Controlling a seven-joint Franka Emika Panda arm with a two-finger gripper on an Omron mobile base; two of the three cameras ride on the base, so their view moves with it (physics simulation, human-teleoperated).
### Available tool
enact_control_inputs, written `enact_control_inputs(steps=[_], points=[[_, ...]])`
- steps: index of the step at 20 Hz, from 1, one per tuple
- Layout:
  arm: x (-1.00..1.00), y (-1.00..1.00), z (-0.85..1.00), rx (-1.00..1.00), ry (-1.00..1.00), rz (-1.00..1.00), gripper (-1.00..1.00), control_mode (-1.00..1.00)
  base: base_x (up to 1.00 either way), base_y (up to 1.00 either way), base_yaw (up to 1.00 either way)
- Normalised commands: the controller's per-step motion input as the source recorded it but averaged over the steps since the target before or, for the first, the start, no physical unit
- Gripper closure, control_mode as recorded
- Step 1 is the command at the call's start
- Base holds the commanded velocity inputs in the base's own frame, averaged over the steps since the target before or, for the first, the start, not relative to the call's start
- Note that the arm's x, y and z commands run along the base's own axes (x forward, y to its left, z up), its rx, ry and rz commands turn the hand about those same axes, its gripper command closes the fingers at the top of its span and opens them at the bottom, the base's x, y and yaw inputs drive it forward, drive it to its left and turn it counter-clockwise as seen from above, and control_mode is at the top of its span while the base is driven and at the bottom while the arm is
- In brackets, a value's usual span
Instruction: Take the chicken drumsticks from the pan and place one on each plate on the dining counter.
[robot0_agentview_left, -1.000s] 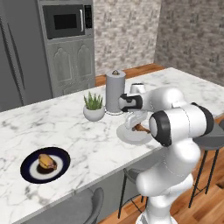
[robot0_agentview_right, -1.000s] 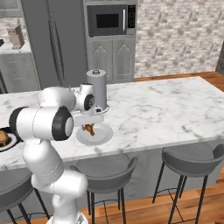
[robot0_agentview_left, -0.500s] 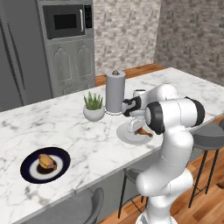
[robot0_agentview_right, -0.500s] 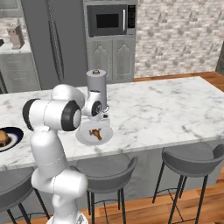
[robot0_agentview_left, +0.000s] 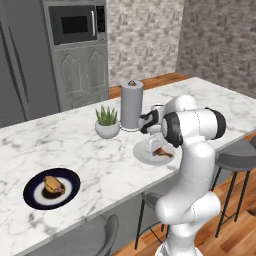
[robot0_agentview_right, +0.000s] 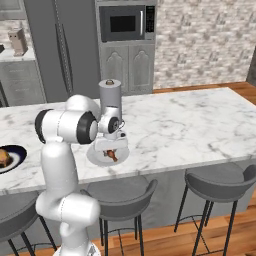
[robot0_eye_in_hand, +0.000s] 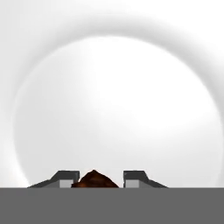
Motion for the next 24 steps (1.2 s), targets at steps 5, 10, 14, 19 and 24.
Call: enact_control_inputs(steps=[5,10,14,19,24], points=[[0.28,0.04,-0.09,0.0,0.07,0.0,1.0,-1.0,0.0,0.0,0.0],[0.23,0.07,-0.13,0.0,0.04,0.0,-1.0,-1.0,0.0,0.0,0.0],[0.05,0.11,-0.06,0.0,0.01,0.0,-1.0,-1.0,0.0,0.0,0.0],[-0.01,0.02,0.01,0.01,0.0,0.0,-1.0,-1.0,0.0,0.0,0.0],[0.0,0.07,0.21,0.07,0.0,0.0,-1.0,-1.0,0.0,0.0,0.0]])
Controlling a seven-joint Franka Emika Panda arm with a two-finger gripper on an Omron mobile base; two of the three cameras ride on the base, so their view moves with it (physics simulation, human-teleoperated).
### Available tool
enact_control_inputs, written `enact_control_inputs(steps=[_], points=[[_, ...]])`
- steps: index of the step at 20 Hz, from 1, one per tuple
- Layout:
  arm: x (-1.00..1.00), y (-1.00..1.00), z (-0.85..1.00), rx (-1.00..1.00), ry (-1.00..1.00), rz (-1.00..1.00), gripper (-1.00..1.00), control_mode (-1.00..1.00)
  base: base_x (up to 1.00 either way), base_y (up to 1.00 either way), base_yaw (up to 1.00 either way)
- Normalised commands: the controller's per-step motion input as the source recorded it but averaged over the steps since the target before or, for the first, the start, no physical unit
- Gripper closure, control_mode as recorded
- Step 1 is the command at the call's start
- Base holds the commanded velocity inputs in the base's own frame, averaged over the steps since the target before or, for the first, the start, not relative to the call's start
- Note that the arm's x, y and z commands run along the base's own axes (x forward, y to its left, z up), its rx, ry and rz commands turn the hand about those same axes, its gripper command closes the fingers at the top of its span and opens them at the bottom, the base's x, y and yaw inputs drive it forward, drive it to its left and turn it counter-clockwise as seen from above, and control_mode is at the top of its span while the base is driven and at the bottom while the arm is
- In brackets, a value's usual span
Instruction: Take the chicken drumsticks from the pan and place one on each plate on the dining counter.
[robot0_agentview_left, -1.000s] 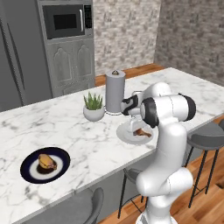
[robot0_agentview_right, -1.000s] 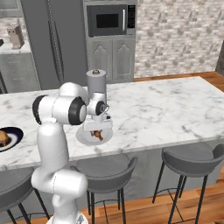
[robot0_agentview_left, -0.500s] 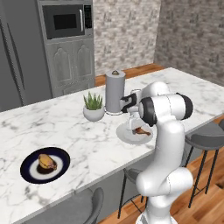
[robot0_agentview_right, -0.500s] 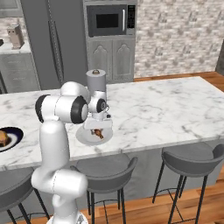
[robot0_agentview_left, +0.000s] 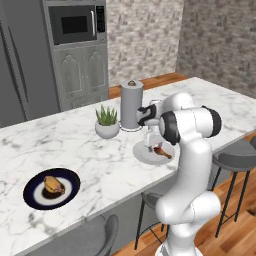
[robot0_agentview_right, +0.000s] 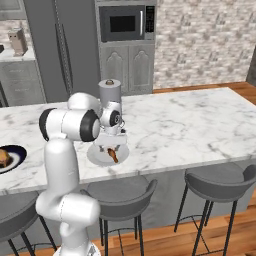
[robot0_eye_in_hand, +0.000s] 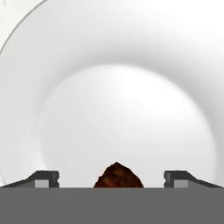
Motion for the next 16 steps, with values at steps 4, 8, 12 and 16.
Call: enact_control_inputs(steps=[4,8,12,16], points=[[0.0,0.14,0.52,0.04,-0.05,0.02,-1.0,-1.0,0.0,0.0,0.0],[-0.16,0.04,0.64,0.04,-0.17,0.06,-1.0,-1.0,0.0,0.0,0.0],[-0.46,0.02,0.54,0.0,-0.22,0.0,-1.0,-1.0,0.0,0.0,0.0],[-0.66,0.0,0.38,0.0,-0.15,0.0,-1.0,-1.0,0.0,0.0,0.0]])
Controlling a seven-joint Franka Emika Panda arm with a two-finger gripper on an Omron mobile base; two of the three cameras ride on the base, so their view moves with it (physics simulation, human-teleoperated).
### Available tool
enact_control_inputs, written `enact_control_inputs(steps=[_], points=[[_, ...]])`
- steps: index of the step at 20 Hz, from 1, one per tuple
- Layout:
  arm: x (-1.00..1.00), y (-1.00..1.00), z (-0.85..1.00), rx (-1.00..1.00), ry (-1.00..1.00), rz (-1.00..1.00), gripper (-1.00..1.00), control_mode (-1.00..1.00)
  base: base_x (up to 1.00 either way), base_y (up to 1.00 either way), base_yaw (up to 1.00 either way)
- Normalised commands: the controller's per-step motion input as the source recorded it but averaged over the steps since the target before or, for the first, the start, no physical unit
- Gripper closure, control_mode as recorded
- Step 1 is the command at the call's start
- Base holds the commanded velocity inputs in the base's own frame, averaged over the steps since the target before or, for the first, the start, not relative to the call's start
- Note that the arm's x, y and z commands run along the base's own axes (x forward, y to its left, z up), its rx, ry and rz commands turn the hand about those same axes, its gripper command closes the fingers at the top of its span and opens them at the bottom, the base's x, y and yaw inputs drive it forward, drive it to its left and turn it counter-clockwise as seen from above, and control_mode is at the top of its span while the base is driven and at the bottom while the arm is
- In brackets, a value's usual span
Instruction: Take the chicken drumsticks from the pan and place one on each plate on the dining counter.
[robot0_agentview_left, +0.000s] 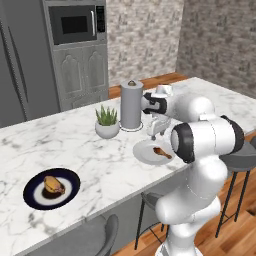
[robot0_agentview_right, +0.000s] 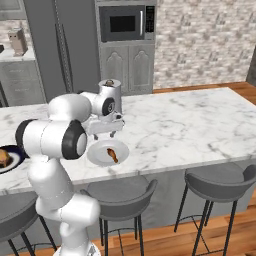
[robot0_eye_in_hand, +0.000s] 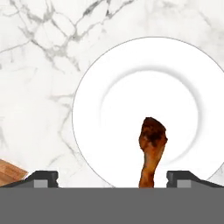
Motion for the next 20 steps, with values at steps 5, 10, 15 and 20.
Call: enact_control_inputs(steps=[5,10,15,20], points=[[-0.81,-0.03,0.35,0.0,-0.13,0.0,-1.0,-1.0,0.0,0.0,0.0],[-0.93,-0.1,0.26,0.0,-0.24,-0.02,-1.0,-1.0,0.0,0.0,0.0],[-0.74,0.0,0.5,-0.08,-0.07,0.0,-1.0,-1.0,0.0,0.0,0.0],[-0.81,-0.01,0.55,-0.06,0.0,0.0,-1.0,-1.0,0.0,0.0,0.0]])
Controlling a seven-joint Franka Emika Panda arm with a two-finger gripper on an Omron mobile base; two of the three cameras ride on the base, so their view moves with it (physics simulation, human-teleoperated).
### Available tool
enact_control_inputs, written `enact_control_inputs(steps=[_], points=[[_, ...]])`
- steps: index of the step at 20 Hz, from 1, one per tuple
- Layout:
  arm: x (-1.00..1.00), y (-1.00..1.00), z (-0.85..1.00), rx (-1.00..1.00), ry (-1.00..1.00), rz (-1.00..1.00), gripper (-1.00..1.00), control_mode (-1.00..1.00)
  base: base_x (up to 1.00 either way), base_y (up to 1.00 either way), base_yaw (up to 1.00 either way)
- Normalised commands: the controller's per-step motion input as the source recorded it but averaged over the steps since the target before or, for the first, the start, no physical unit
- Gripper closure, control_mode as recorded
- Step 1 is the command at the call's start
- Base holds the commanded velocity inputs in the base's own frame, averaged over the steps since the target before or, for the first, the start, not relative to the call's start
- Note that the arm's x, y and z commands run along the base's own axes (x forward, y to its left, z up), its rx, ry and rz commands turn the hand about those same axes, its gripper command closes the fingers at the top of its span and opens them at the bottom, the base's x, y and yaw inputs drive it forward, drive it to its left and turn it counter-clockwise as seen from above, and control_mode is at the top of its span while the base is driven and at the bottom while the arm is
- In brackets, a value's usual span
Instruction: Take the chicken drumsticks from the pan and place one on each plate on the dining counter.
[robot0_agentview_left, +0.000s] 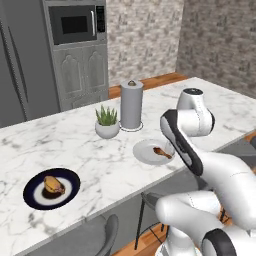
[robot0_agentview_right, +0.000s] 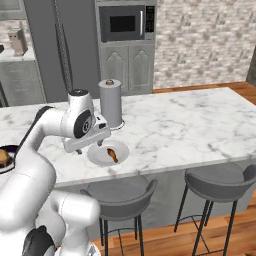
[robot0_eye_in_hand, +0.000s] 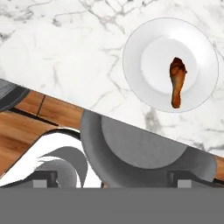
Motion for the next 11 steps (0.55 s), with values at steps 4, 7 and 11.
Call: enact_control_inputs(steps=[4,7,11], points=[[-0.94,0.0,0.34,0.0,-0.01,0.0,-1.0,-1.0,0.0,0.0,0.0],[-0.97,-0.01,0.34,0.0,-0.11,-0.04,-1.0,-1.0,0.0,0.0,0.0],[-0.98,-0.12,0.42,0.0,-0.06,-0.01,-1.0,-1.0,0.0,0.0,0.0]])
